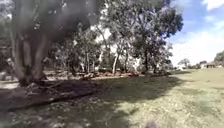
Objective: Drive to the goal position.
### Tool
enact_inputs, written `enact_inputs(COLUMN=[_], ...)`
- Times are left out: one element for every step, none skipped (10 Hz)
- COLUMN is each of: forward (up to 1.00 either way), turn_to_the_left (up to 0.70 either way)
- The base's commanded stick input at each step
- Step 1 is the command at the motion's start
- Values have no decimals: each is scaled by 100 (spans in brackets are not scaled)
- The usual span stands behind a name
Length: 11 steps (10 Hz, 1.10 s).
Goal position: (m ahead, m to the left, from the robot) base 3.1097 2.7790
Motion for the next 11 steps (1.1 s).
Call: enact_inputs(forward=[0,0,0,0,0,0,0,0,0,0,0], turn_to_the_left=[50,50,50,50,50,50,50,50,50,50,50])
